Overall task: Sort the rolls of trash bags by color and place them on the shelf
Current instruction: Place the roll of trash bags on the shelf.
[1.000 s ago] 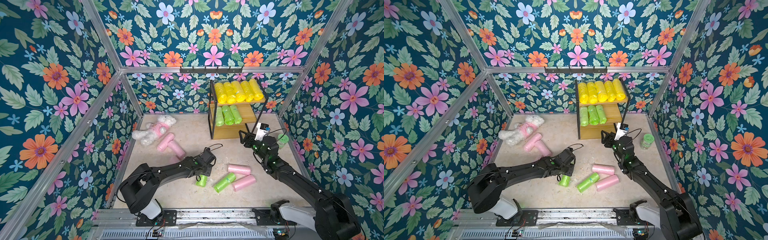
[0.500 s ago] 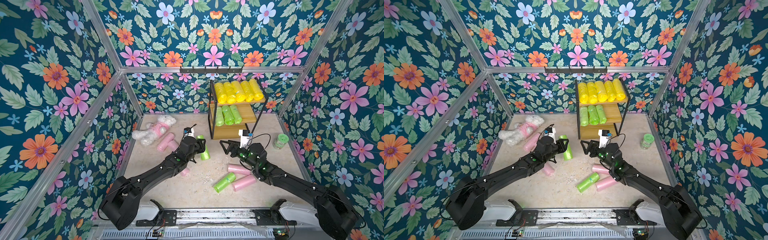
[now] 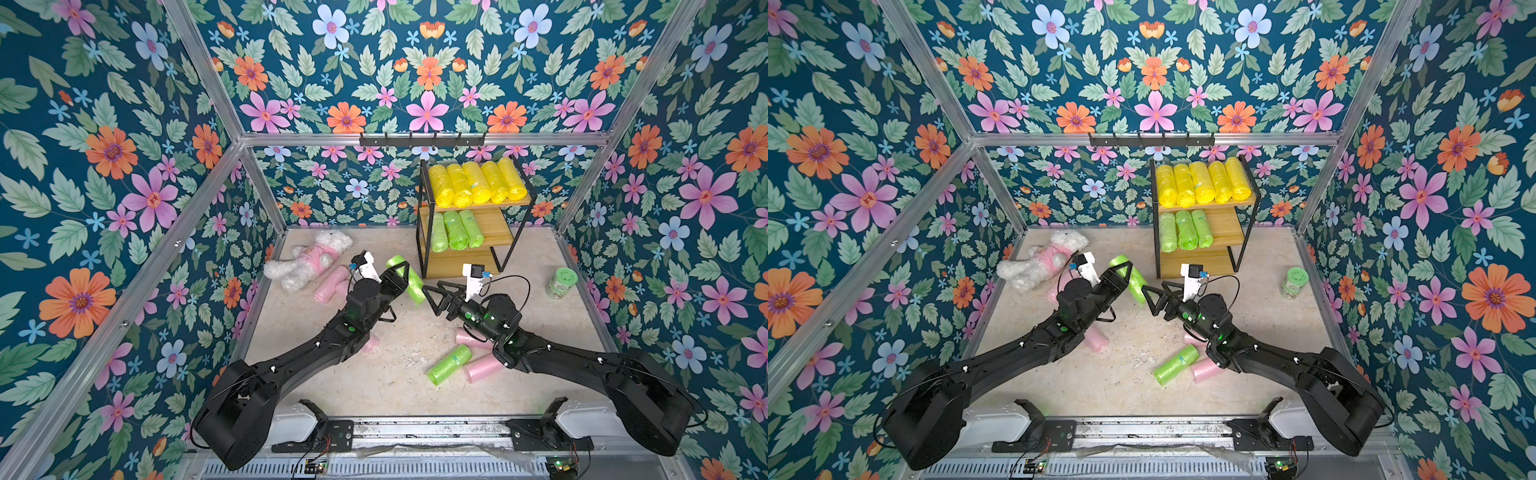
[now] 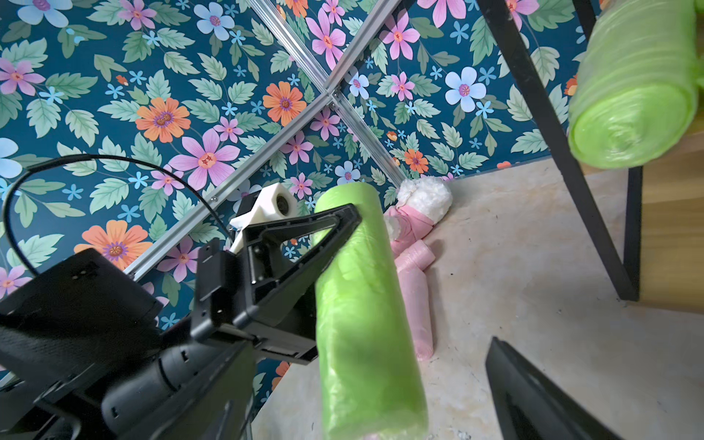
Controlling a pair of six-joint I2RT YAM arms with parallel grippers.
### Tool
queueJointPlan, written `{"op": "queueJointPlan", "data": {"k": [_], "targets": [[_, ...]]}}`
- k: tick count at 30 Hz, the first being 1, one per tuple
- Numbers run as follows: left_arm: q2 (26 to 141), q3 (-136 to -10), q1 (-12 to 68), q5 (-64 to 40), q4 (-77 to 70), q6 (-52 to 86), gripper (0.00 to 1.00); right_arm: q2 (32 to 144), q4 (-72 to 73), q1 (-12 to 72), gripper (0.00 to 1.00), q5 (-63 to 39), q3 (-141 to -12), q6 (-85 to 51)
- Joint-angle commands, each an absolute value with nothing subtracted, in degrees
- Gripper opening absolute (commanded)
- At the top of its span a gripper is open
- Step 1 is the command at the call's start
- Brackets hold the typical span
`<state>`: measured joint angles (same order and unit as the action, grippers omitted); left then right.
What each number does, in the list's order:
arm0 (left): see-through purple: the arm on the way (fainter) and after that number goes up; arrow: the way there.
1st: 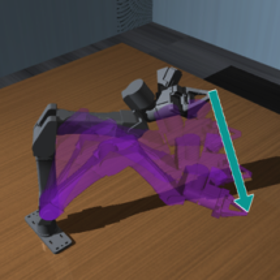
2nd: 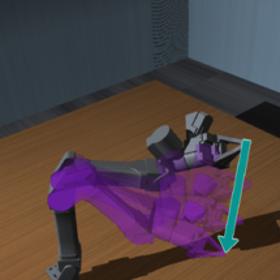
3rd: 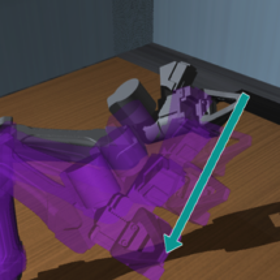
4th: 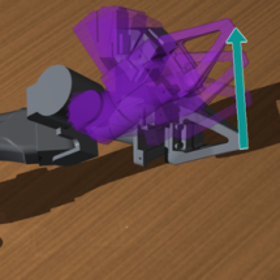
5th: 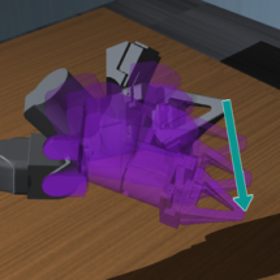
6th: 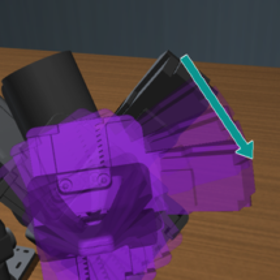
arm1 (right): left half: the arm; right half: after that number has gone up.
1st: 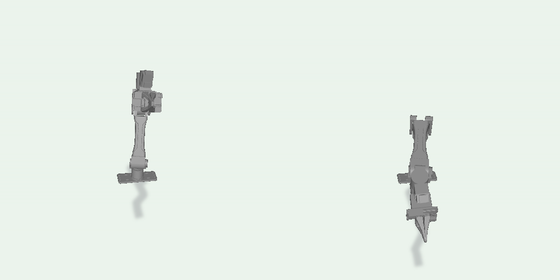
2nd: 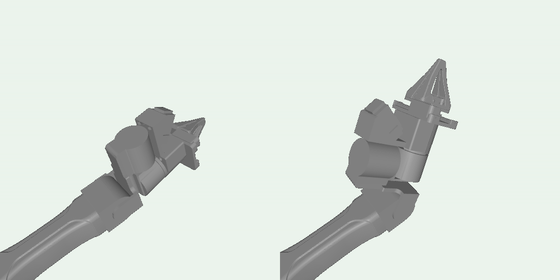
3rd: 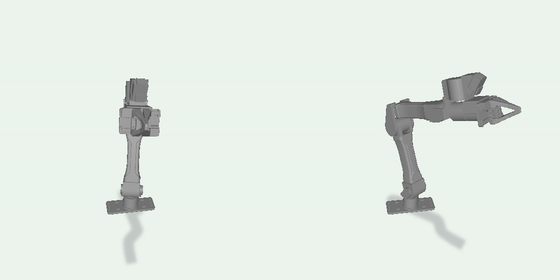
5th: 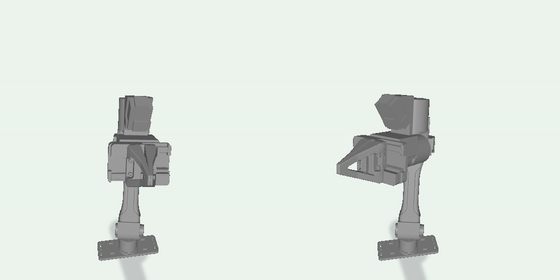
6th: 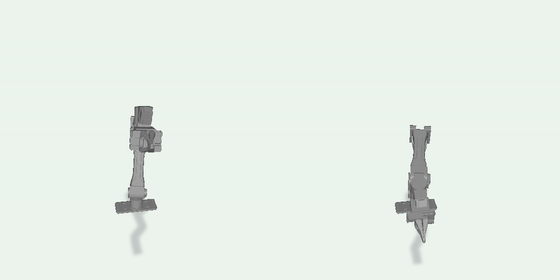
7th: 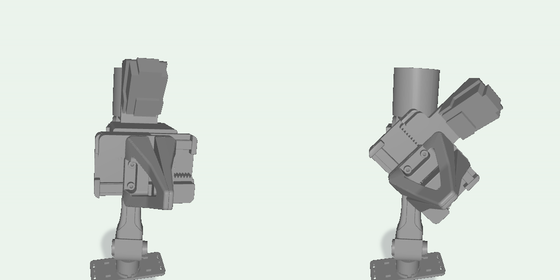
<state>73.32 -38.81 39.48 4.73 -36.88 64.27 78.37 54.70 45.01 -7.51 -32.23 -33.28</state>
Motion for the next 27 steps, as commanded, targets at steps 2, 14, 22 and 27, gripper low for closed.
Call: {"op": "queueJointPlan", "data": {"k": [2,14,22,27], "targets": [[72.67,-38.6,39.54,4.75,-43.76,67.24,0.34,80.68,60.98,45.68,0.99,-9.58,-33.79,-34.67],[72.64,-37.18,39.9,4.31,-48.26,68.82,0.34,86.25,66.04,46.75,0.83,-11.76,-37.19,-37.43],[72.77,-37.0,39.99,3.87,-49.19,68.64,0.34,88.21,66.44,47.19,0.65,-13.35,-39.18,-38.2],[72.69,-36.91,39.99,3.84,-49.47,68.38,0.34,88.36,66.75,47.18,0.5,-13.27,-39.03,-38.46]]}}
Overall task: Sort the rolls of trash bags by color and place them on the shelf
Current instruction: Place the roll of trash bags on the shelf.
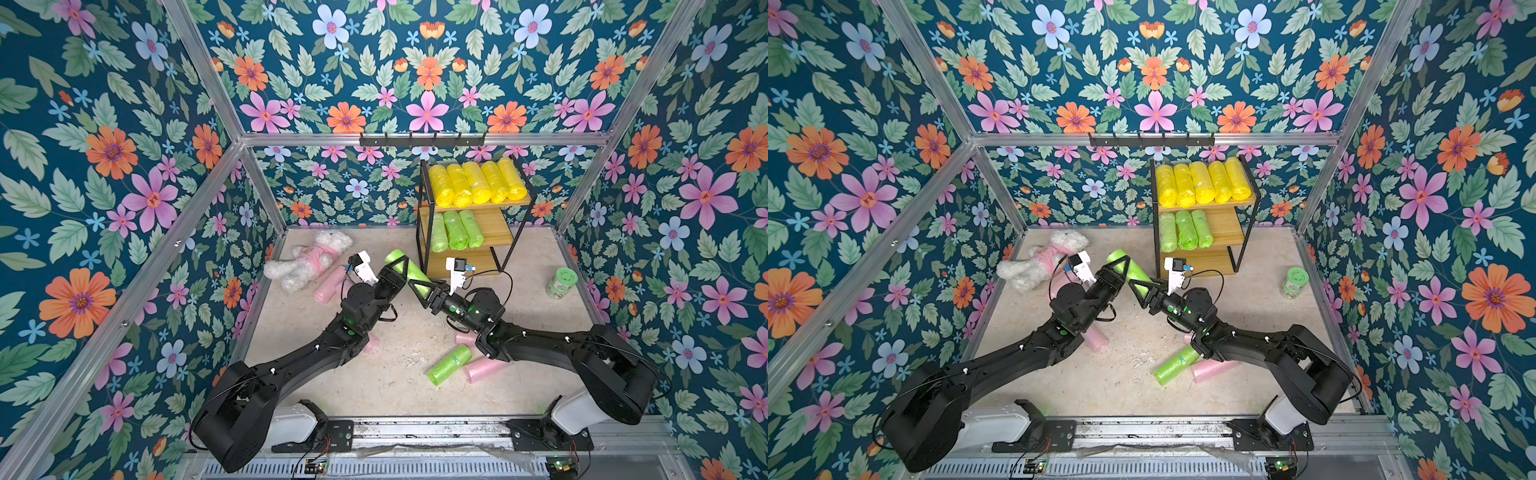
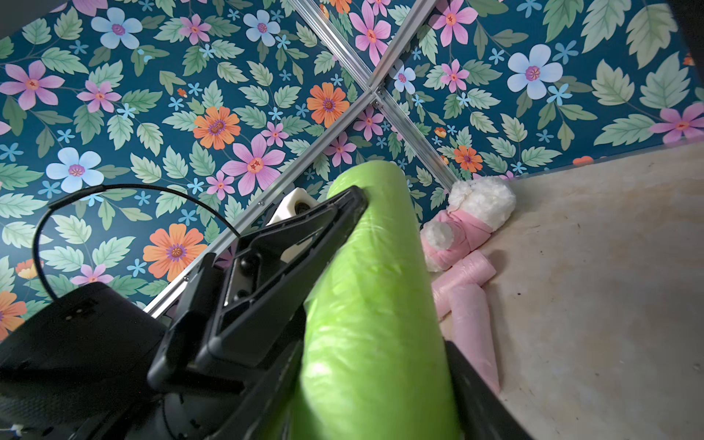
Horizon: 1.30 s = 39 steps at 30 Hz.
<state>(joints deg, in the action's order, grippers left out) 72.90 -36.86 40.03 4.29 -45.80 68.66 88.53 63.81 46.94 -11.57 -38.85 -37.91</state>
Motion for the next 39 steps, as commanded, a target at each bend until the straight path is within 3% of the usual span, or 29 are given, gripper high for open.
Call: {"op": "queueJointPlan", "data": {"k": [1,6,14,20,32,39], "targets": [[72.64,-36.78,39.99,3.87,-49.42,68.33,0.34,88.2,66.66,47.18,0.48,-13.06,-38.94,-38.37],[72.73,-36.69,39.99,3.87,-49.32,68.29,0.39,87.12,65.76,47.2,0.43,-12.66,-38.94,-37.56],[73.12,-36.56,39.99,3.78,-47.82,67.99,0.7,84.85,62.77,45.9,0.4,-11.56,-38.28,-37.03],[72.36,-35.6,39.9,4.37,-45.55,66.79,0.8,81.48,57.84,43.21,0.39,-11.52,-36.63,-35.38],[70.58,-37.08,38.61,2.93,-36.24,55.43,0.84,67.82,44.51,30.47,0.39,-12.96,-28.86,-30.13],[72.38,-40.28,38.14,0.31,-31.79,49.07,0.84,62.92,35.45,21.54,0.39,-11.71,-30.97,-28.58]]}}
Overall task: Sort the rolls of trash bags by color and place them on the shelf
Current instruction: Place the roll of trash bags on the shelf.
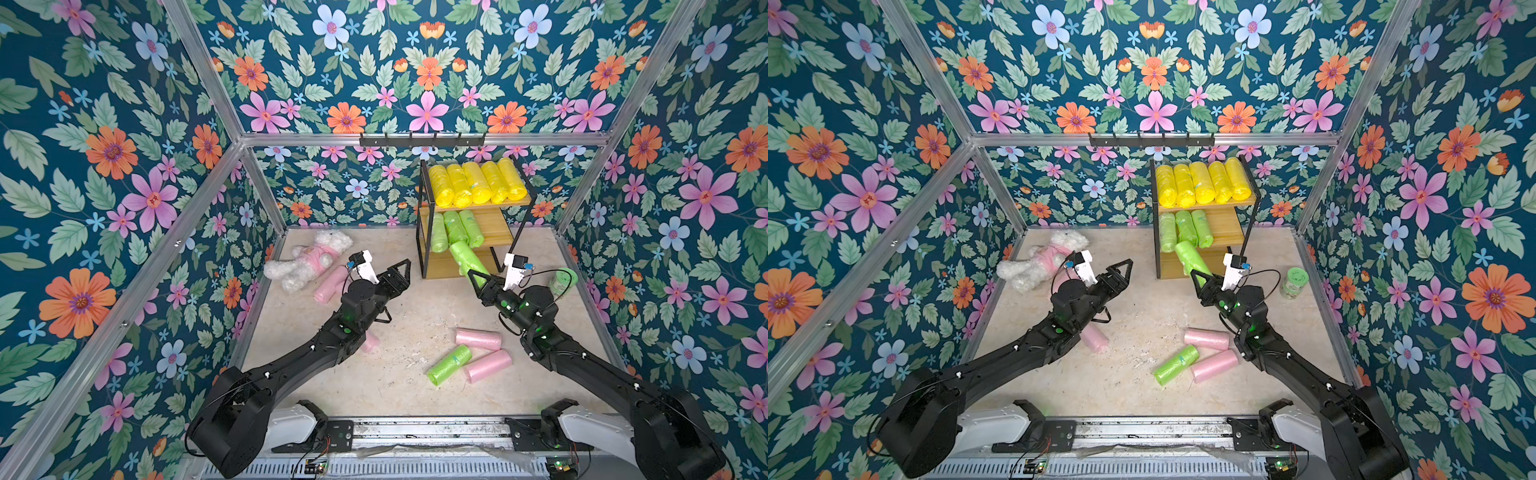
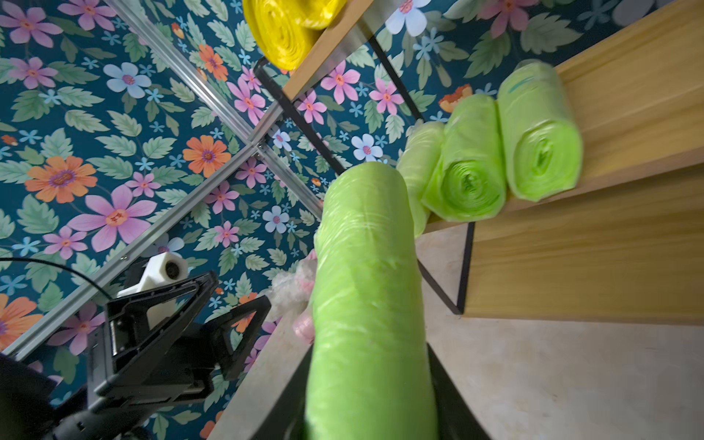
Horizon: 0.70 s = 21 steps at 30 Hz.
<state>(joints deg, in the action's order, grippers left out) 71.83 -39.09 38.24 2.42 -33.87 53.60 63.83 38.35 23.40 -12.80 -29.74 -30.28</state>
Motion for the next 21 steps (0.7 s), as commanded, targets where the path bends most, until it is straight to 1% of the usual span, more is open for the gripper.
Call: {"op": "queueJointPlan", "data": {"k": [1,7,14,21], "targets": [[72.79,-41.04,38.14,-0.37,-31.2,48.14,0.84,62.81,34.1,20.5,0.39,-10.81,-31.85,-28.4],[75.33,-44.49,38.14,-5.14,-28.67,44.85,0.84,66.03,29.23,16.54,0.39,-5.36,-37.95,-26.8],[76.47,-45.35,38.14,-7.2,-28.67,44.64,0.84,72.11,26.81,16.35,0.39,2.09,-45.51,-23.53],[76.25,-45.53,38.14,-7.28,-28.41,44.08,0.84,78.83,27.43,16.17,0.4,5.56,-50.85,-21.1]]}}
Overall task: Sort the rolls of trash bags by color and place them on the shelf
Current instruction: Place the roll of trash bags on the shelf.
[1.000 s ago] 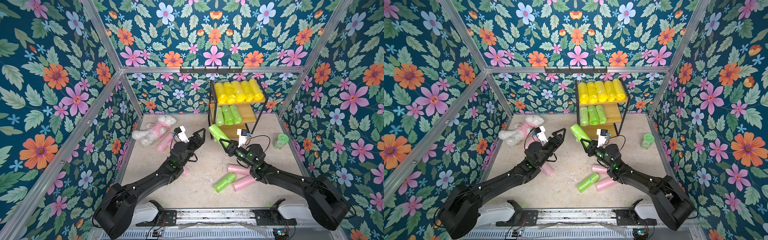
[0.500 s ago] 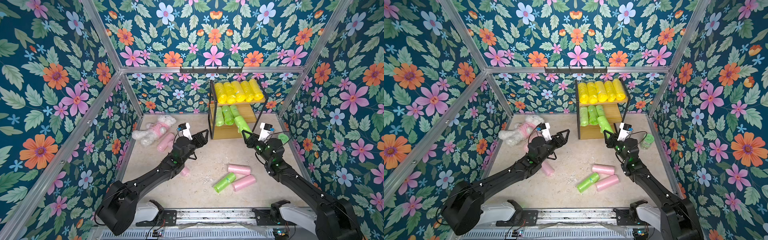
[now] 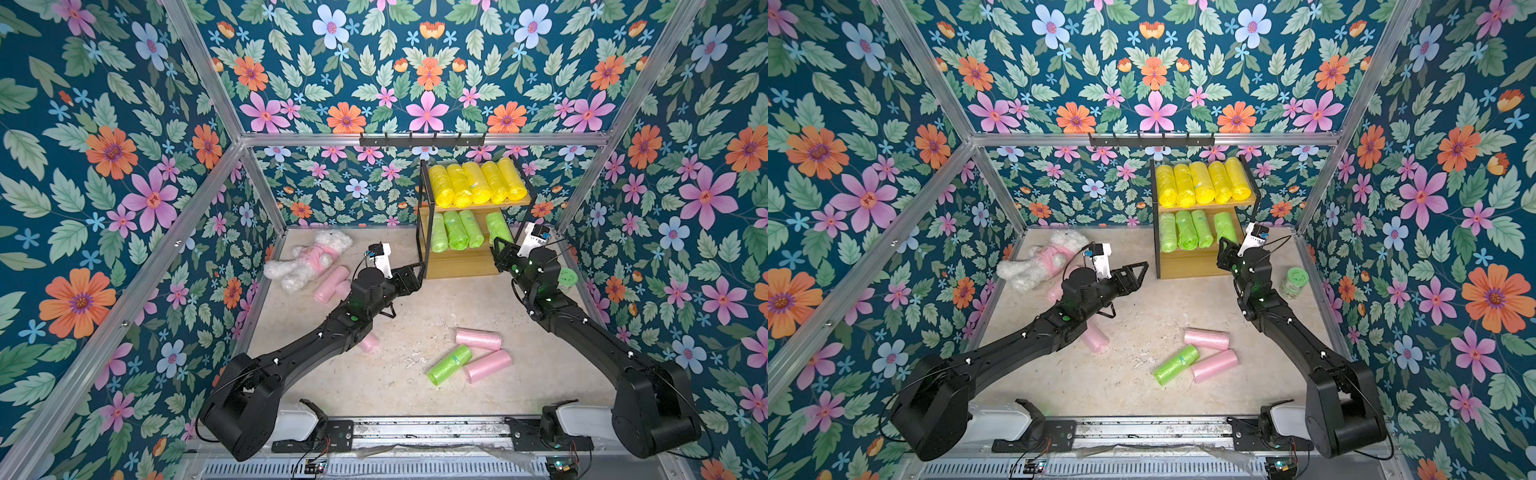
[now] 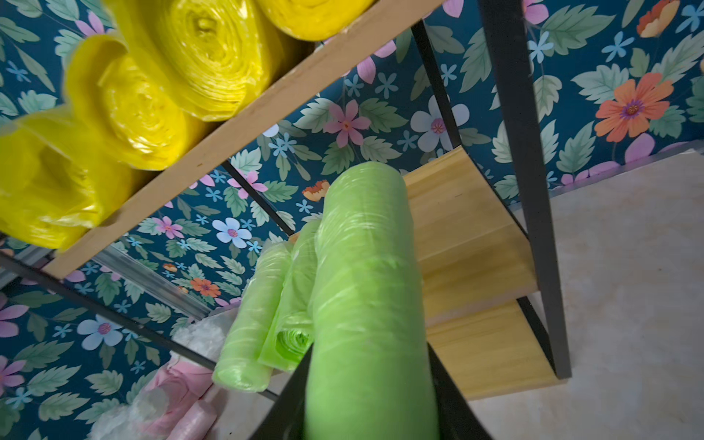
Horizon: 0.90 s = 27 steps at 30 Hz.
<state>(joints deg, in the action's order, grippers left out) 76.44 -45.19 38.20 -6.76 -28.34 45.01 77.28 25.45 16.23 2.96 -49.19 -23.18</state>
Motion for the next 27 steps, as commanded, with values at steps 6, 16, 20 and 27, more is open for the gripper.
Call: {"op": "queueJointPlan", "data": {"k": [6,16,20,27], "targets": [[75.94,-45.29,38.14,-7.29,-28.31,44.0,0.84,84.61,27.68,16.08,0.4,6.62,-55.28,-19.69],[76.24,-44.86,38.14,-7.77,-28.82,44.87,0.84,91.48,29.05,16.08,0.42,7.65,-59.86,-19.17],[76.55,-44.62,38.14,-8.17,-29.31,45.39,0.84,93.68,28.92,16.0,0.43,7.4,-61.55,-18.88],[77.01,-44.3,38.14,-8.7,-29.77,46.28,0.84,97.7,29.26,16.0,0.44,6.66,-63.87,-17.74]]}}
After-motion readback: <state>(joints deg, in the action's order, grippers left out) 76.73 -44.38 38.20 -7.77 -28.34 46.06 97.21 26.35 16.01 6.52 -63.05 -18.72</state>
